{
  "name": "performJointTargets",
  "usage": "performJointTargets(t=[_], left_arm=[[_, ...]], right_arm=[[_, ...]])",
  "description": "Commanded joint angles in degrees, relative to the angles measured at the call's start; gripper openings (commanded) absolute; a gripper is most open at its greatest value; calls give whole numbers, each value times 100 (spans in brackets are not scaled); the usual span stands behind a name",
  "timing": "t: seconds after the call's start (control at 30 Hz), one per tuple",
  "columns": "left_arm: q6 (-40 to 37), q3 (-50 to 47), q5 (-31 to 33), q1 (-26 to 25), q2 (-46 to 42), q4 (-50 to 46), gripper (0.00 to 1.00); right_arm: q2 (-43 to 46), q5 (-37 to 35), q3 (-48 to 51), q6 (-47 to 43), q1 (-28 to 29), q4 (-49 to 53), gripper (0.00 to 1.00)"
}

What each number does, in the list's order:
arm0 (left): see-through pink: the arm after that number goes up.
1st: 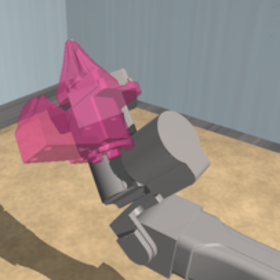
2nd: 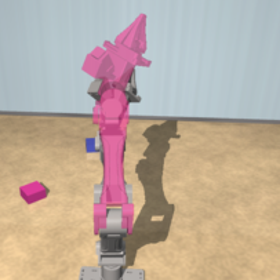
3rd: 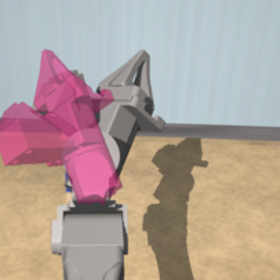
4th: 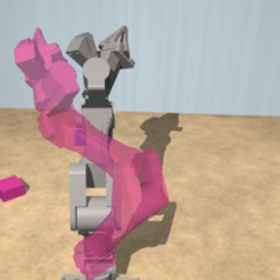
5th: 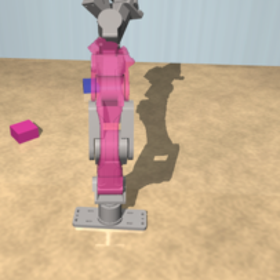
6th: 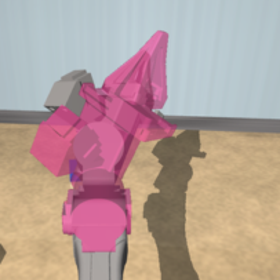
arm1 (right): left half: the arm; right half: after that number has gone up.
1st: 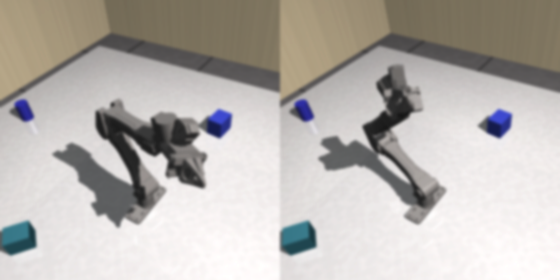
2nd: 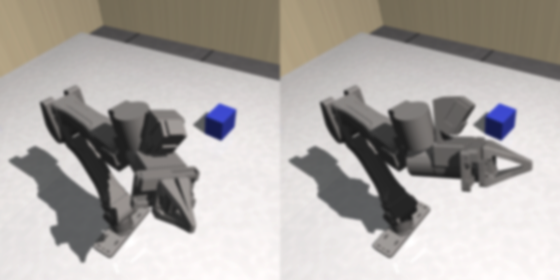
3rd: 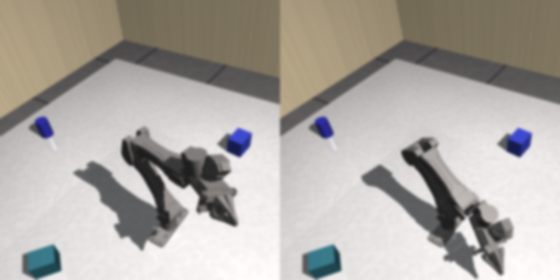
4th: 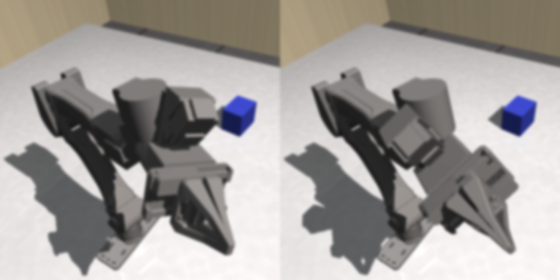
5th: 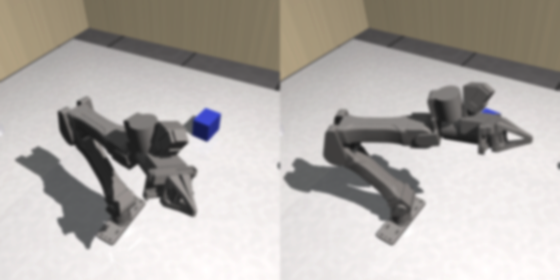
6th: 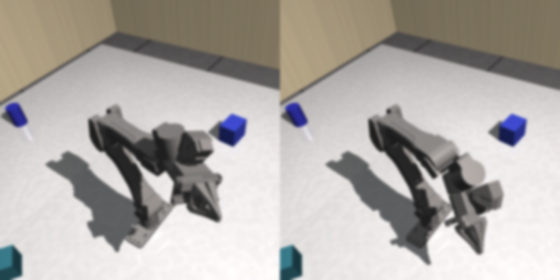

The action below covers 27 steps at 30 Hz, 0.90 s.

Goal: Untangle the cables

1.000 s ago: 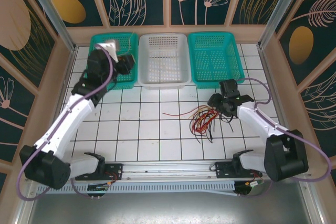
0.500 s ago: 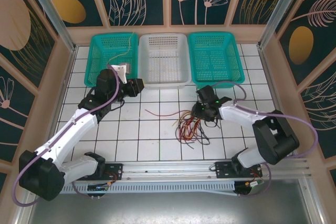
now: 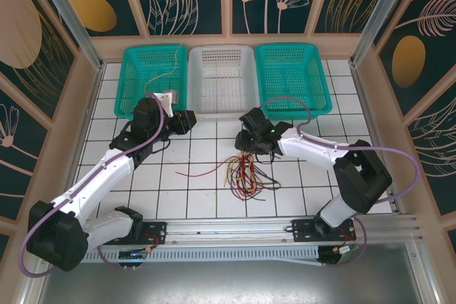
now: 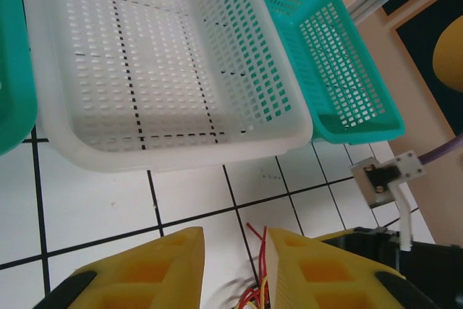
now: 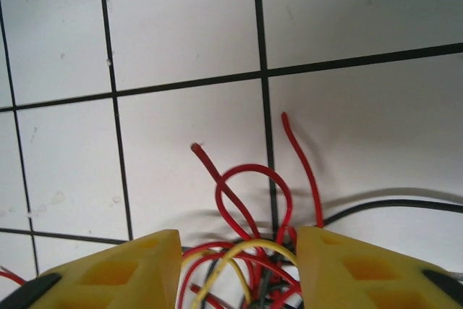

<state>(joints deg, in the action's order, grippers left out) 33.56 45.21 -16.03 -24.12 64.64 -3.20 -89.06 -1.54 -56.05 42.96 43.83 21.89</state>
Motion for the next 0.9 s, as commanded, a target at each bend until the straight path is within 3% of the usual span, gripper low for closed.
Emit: performJointTargets(t=[0.0, 0.4, 0.87], left_arm=[[80, -74, 30, 21, 22, 177, 28], [-21, -134, -21, 21, 7, 118, 28], [-80, -188, -65, 19, 65, 74, 31]], right_arm=[[194, -105, -47, 237, 66, 421, 39], [-130, -49, 9, 906, 503, 331, 29], [101, -404, 209, 1448, 582, 461, 37]])
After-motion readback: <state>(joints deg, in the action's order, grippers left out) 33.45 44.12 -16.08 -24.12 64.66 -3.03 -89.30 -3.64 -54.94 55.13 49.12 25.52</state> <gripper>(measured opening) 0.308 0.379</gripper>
